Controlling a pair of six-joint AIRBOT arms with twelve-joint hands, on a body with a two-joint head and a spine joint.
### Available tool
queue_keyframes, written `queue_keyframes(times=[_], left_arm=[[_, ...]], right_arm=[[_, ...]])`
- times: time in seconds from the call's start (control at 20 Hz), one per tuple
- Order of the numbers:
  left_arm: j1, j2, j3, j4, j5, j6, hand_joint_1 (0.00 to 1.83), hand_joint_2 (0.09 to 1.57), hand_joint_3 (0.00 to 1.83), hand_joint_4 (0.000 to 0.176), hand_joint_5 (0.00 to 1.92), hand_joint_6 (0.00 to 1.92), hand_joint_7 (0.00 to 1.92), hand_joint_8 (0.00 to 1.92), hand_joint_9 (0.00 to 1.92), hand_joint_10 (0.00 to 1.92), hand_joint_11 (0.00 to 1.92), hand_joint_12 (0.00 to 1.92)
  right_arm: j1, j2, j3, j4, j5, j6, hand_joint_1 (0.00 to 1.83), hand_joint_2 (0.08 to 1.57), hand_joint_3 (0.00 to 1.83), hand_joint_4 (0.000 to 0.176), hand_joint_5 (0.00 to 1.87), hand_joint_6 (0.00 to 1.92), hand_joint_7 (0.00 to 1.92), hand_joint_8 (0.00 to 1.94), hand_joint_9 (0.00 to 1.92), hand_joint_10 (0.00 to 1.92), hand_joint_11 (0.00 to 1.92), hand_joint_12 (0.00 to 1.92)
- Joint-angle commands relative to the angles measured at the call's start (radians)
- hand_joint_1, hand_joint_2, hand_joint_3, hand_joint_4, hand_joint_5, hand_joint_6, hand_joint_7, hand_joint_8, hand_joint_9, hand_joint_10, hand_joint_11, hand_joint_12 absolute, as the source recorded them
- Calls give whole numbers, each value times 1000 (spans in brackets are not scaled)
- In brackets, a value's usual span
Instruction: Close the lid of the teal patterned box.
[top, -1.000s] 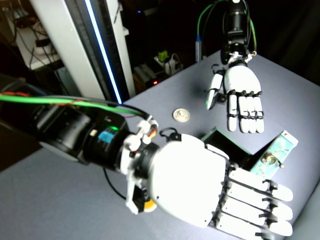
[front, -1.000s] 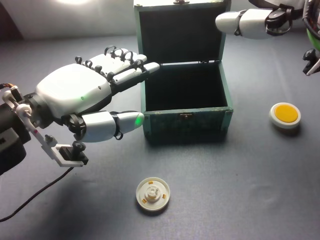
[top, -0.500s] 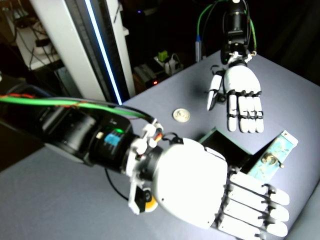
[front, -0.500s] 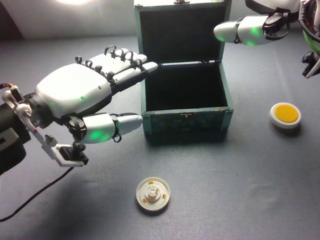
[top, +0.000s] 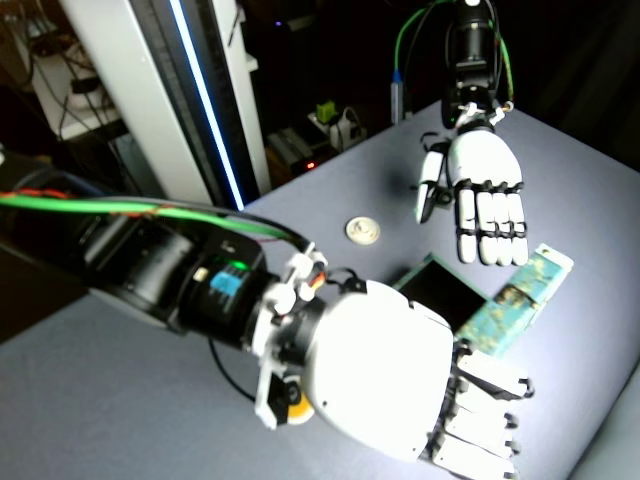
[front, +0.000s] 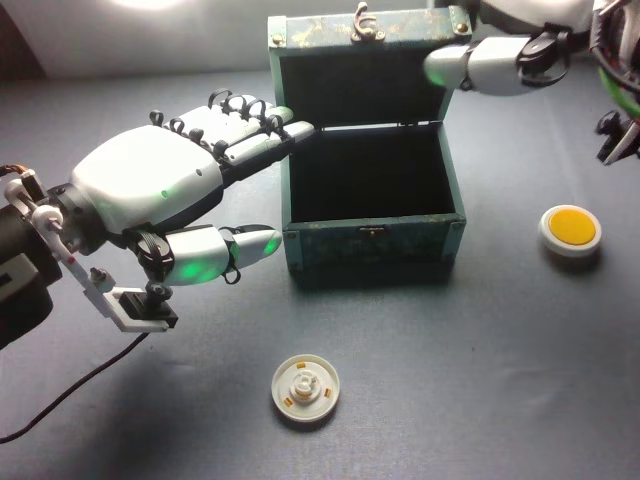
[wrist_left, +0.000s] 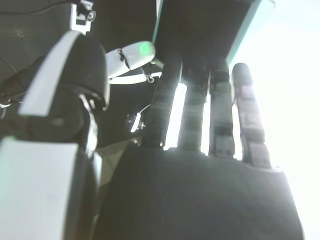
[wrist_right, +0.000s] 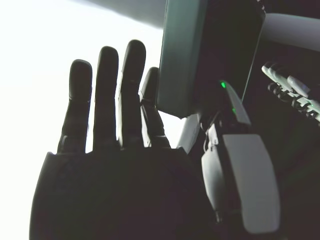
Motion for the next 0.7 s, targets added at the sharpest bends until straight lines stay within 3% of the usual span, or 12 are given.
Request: queue_keyframes(times=[0.0,0.05,0.1,0.2,0.3,0.35,0.45,0.65], left_arm=[[-1,-3,1,-23,-113,-6,284,1400,0,37,74,0,0,0,0,0,0,158],[3,-3,1,-28,-113,-6,283,1395,0,42,77,1,0,0,0,0,0,165],[11,-4,1,-40,-115,-6,273,1392,0,44,78,1,0,0,0,0,0,148],[23,-5,0,-57,-119,-6,270,1392,0,43,72,1,0,0,0,0,0,74],[32,-7,0,-66,-119,-6,266,1396,1,59,78,3,0,0,0,0,0,128],[38,-10,0,-76,-119,-6,297,1386,0,56,93,7,0,0,0,0,0,140],[42,-12,1,-82,-119,-6,271,1384,0,63,89,5,0,0,0,0,0,131],[51,-23,1,-90,-115,-7,248,1385,1,61,80,4,0,0,0,0,0,1]], right_arm=[[5,20,-15,-6,140,-2,307,1321,0,0,29,429,53,879,6,1267,0,1921],[0,29,-26,-7,147,-2,286,1312,0,0,5,879,152,1224,99,1530,0,1921],[-9,43,-45,-9,159,-2,274,1302,0,0,0,1114,154,1355,124,1648,0,1921],[-24,58,-68,-12,175,-2,296,1293,0,0,0,1371,156,1438,130,1731,82,1921],[-39,69,-86,-13,191,-2,261,1300,0,0,0,1164,144,1142,73,1550,4,1921],[-49,76,-96,-13,198,-2,270,1316,1,0,0,1212,182,1043,73,1506,0,1921],[-55,82,-104,-13,202,-2,271,1316,0,0,0,1248,172,1117,69,1548,0,1921],[-73,97,-131,-14,227,-2,280,1354,3,0,0,990,146,936,43,1439,0,1921]])
